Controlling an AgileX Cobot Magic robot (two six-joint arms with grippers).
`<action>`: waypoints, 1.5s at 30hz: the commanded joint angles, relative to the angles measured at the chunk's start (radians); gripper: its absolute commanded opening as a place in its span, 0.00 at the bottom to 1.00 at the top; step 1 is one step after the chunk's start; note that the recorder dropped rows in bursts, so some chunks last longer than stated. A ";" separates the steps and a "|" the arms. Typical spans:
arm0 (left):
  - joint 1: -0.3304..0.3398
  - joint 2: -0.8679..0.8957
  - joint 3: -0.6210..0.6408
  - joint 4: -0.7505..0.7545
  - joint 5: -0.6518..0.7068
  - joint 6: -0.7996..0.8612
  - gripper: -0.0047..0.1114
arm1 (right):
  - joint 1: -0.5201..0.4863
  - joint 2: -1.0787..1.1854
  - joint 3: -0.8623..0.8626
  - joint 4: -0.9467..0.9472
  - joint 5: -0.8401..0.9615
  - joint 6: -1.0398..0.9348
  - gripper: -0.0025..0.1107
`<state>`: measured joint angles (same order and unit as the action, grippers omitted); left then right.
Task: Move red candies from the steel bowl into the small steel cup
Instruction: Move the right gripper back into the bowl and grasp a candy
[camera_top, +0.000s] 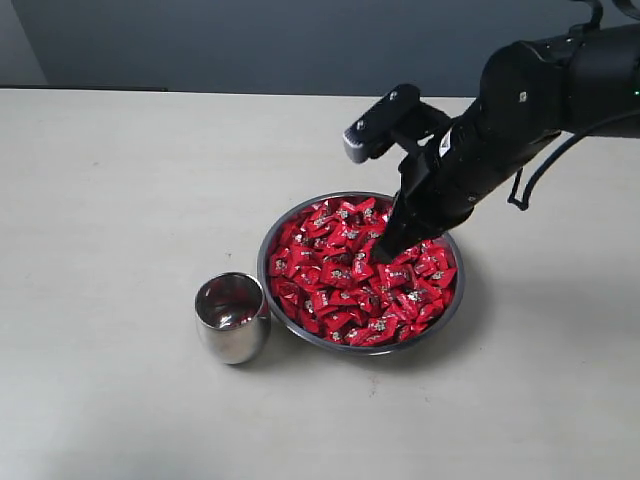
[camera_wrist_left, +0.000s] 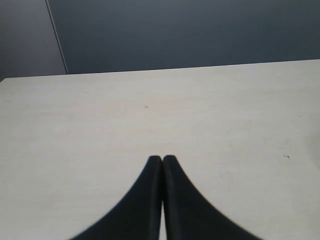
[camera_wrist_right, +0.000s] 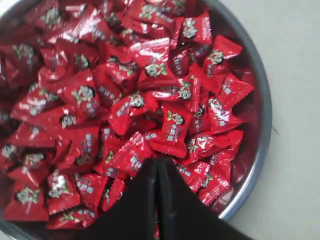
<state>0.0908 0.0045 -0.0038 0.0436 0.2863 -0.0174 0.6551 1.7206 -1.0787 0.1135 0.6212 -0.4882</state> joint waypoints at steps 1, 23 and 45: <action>-0.007 -0.004 0.004 0.001 -0.002 -0.003 0.04 | -0.002 0.036 0.005 0.003 0.029 -0.251 0.01; -0.007 -0.004 0.004 0.001 -0.002 -0.003 0.04 | -0.004 0.279 -0.439 0.019 0.600 -0.596 0.01; -0.007 -0.004 0.004 0.001 -0.002 -0.003 0.04 | -0.004 0.300 -0.361 0.019 0.481 -0.581 0.01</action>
<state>0.0908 0.0045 -0.0038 0.0436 0.2863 -0.0174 0.6551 2.0195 -1.4442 0.1318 1.1213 -1.0759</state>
